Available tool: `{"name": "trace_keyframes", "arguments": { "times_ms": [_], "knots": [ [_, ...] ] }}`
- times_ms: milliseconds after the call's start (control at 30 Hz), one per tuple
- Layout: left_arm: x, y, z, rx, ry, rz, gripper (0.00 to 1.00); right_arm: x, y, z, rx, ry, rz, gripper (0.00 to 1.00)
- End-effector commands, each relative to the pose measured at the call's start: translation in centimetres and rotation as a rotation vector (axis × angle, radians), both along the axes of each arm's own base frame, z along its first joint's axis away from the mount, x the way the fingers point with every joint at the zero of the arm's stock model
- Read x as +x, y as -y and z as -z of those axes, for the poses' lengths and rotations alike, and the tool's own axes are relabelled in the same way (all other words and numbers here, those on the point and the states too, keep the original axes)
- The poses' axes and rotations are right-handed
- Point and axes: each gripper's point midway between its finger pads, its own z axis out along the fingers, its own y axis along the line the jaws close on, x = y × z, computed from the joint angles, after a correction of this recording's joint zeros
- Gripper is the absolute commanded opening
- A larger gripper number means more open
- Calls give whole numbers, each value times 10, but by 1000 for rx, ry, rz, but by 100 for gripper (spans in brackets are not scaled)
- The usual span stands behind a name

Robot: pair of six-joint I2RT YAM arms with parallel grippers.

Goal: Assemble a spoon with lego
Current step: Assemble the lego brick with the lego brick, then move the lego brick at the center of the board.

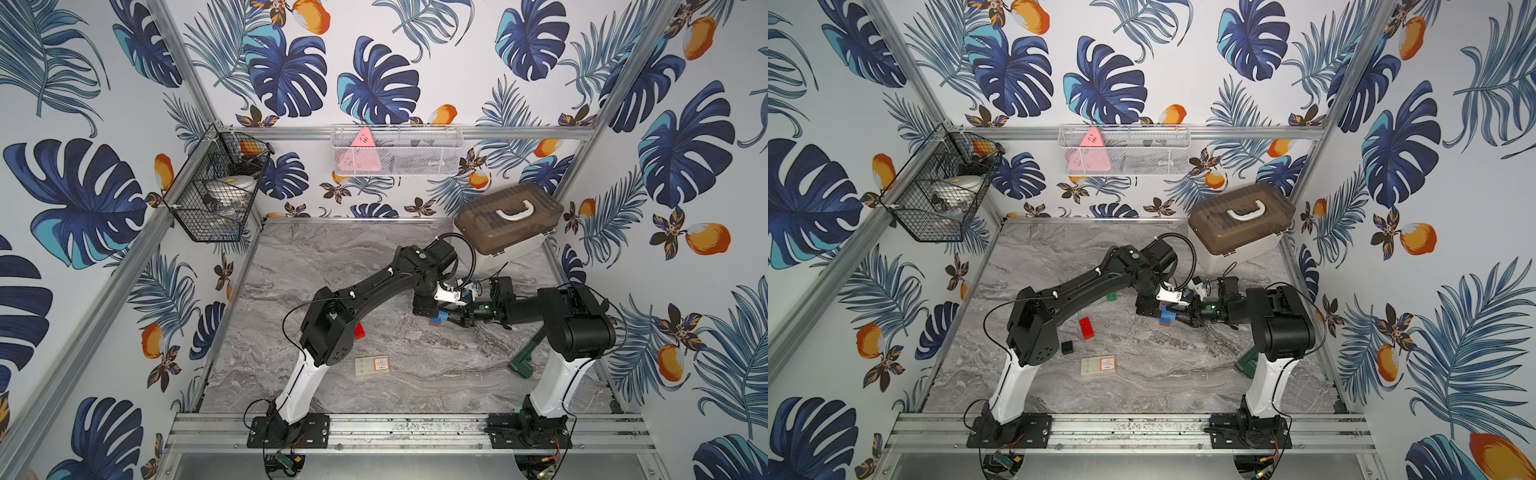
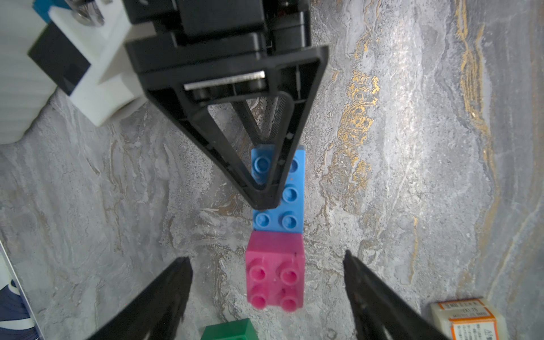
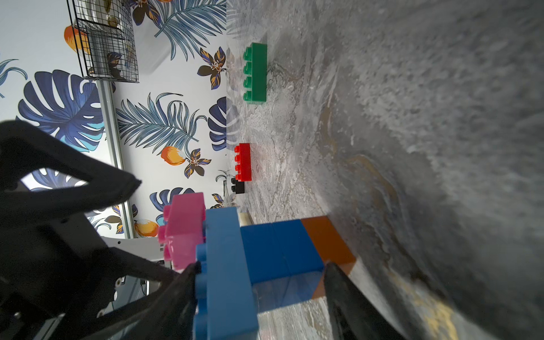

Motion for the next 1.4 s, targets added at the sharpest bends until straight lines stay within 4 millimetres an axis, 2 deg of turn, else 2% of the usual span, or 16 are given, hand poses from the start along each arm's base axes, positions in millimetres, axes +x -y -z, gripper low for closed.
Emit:
{"name": "trace_keyframes", "arguments": {
  "times_ms": [0, 600, 833, 1000, 1100, 1200, 1367],
  "knots": [
    [0, -1, -5, -5, 8, -2, 88, 1, 2, 5, -32, -2, 20, 71],
    [2, -7, -9, 0, 35, -19, 90, 3, 0, -14, 22, 41, 28, 79],
    [0, -10, -14, -13, 35, -35, 89, 4, 8, -14, -25, 44, 52, 79],
    [0, -13, -26, -67, 43, -50, 89, 7, 16, -19, -41, 56, 86, 79],
    [0, -14, -40, -133, 54, -66, 89, 12, 28, -23, -92, 77, 134, 78],
    [3, -17, -56, -207, 86, -104, 90, 17, 41, -30, -189, 114, 179, 78],
    [19, -29, -77, -339, 132, -281, 89, 24, 64, -41, -412, 167, 245, 78]
  ]
}}
